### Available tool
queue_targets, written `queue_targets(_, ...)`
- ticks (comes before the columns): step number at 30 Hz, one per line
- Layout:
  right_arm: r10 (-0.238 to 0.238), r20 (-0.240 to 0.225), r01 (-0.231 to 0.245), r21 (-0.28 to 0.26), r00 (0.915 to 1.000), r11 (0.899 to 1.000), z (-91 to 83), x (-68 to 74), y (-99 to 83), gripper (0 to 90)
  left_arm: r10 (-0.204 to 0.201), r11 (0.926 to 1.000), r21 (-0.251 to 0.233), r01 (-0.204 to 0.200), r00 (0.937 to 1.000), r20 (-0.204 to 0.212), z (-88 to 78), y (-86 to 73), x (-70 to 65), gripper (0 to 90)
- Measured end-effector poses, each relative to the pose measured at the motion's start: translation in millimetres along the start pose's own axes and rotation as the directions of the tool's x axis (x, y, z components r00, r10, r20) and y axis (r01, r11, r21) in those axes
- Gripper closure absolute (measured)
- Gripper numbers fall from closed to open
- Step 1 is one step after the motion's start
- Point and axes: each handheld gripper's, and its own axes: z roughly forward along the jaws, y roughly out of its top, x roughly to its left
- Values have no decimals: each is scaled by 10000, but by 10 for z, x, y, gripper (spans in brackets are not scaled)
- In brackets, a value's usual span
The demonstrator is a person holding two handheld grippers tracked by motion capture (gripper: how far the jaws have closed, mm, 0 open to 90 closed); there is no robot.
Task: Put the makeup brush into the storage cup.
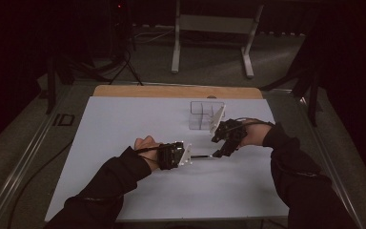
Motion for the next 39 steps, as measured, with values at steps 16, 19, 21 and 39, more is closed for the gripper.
queue_targets(16,1099,751,-937,-1922,9911,9769,-361,193,-391,144,-1377,9905,-98,1374,9881,-687,-256,-155,75,855)
queue_targets(19,1284,800,-1086,-2159,9885,9704,-371,208,-445,140,-1733,9846,-377,1709,9821,-742,-320,-198,104,855)
queue_targets(21,1293,1019,-1011,-2447,9864,9643,-380,231,-498,138,-1984,9790,-602,1948,9783,-601,-355,-228,123,856)
queue_targets(39,2952,2593,-985,-5754,9196,8120,-256,499,-770,140,-3986,8760,-2837,3900,9166,293,-554,-381,214,855)
